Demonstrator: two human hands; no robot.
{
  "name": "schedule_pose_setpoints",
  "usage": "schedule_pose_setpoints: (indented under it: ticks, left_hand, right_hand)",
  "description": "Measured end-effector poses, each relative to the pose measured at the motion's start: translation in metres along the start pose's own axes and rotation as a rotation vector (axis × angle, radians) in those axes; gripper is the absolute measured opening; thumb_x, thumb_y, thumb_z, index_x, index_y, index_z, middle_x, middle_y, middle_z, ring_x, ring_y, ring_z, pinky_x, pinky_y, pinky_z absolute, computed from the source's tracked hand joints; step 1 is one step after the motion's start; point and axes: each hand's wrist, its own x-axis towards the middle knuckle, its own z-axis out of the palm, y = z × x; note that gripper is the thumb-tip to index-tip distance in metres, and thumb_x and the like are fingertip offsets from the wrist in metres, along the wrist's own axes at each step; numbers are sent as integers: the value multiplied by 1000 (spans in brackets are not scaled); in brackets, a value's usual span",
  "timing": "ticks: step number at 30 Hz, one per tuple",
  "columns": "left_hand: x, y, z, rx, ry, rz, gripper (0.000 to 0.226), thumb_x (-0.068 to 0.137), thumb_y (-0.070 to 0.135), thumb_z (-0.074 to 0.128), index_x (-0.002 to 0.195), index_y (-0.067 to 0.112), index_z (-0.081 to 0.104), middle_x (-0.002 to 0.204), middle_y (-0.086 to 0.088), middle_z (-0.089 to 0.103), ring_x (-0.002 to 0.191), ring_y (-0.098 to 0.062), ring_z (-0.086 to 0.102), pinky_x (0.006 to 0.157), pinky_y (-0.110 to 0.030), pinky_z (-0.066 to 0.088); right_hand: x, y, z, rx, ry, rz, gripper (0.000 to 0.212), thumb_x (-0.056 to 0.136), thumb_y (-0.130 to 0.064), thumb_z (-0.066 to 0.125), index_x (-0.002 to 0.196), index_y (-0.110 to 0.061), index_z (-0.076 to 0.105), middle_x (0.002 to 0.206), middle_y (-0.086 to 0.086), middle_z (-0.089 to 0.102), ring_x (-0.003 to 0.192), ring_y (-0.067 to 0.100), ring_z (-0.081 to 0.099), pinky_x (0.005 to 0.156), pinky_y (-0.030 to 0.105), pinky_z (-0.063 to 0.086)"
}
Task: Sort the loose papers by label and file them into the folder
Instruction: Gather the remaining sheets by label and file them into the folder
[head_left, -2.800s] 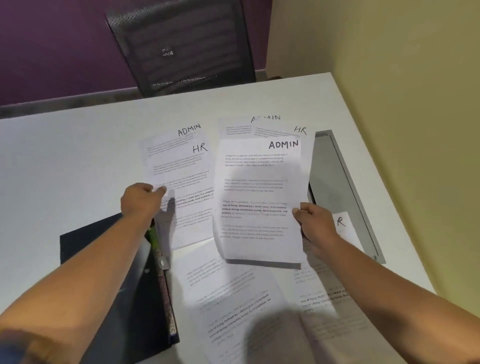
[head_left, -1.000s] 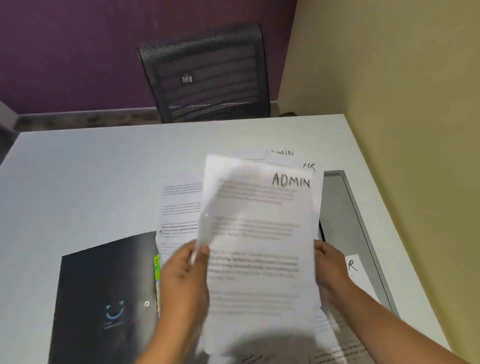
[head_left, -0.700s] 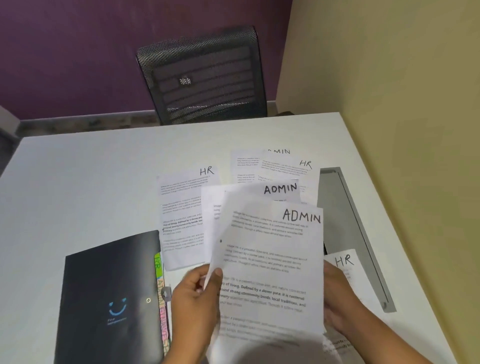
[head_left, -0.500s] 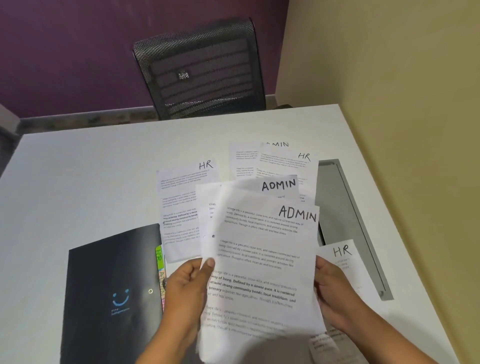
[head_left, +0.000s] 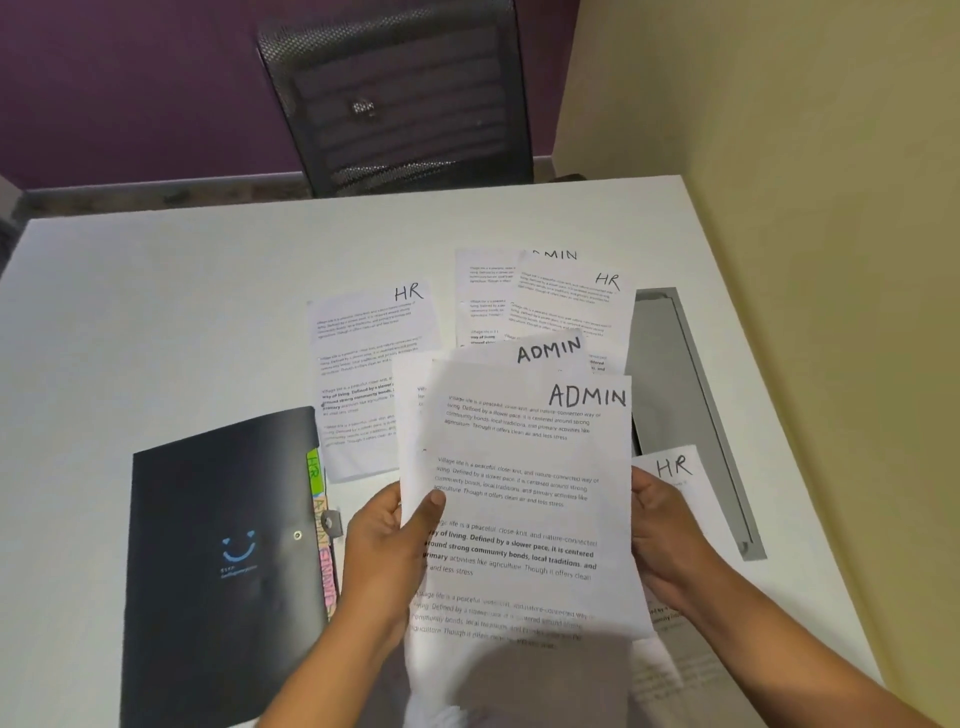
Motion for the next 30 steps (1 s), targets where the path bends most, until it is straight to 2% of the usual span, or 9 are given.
schedule_pose_setpoints:
  ticks: [3,6,9,12,16,18,21,27,30]
  left_hand:
    - [0,0,-1,-24,-16,11,16,92,7,61,105,9,71,99,-12,77,91,-31,74,75,-40,62]
    - [0,0,-2,-68,-14,10,18,93,4,60,108,5,69,104,-14,76,98,-33,72,86,-48,58]
    - [1,-1,-3,-98,-6,14,19,94,5,57,110,2,68,108,-16,74,103,-35,70,94,-52,52]
    - [-1,0,-1,-97,-11,42,19,96,12,55,108,5,68,105,-15,75,99,-34,71,86,-47,57]
    - [-3,3,1,-86,-39,96,21,98,16,51,101,6,69,97,-13,77,72,-21,75,59,-23,58]
    - [-6,7,2,-61,-74,132,19,97,11,52,96,7,70,92,-9,78,76,-20,75,61,-23,58]
    - [-5,12,2,-6,-92,224,18,91,0,56,94,7,72,87,-4,78,79,-13,74,68,-21,59]
    - [6,19,2,255,-58,419,19,80,8,72,68,22,74,64,15,73,65,6,66,64,-12,50]
    - [16,18,3,307,-73,454,27,79,0,73,80,27,73,74,24,74,74,11,67,68,-8,50]
  right_hand:
    - [0,3,-4,-63,0,-95,38,78,16,70,112,-1,71,103,18,77,95,35,74,73,39,63]
    - [-1,3,-5,-117,-3,-141,37,77,16,71,110,-2,73,103,14,77,96,34,74,75,41,62]
    - [-3,0,-2,-36,-41,-98,18,97,-9,58,106,-6,73,95,8,78,88,26,74,77,37,59]
    - [-8,-2,0,67,-88,-99,45,101,-42,36,101,-14,72,77,-2,75,71,7,71,67,21,54]
    - [-16,-6,4,-144,-104,-298,21,80,-19,72,100,-14,76,94,4,79,87,19,76,72,32,61]
    - [-16,-10,6,-262,-58,-352,24,77,-17,78,101,-14,77,97,1,80,91,19,76,74,34,62]
    - [-20,-21,12,-301,25,-420,17,78,-13,78,91,-23,74,86,-13,79,83,4,75,66,15,56]
    - [-22,-26,14,-315,44,-442,37,73,-11,85,98,-29,67,93,-16,78,88,3,74,74,18,59]
    - [-20,-26,15,-337,55,-404,43,68,-20,89,102,-28,64,89,-18,77,88,1,73,76,17,59]
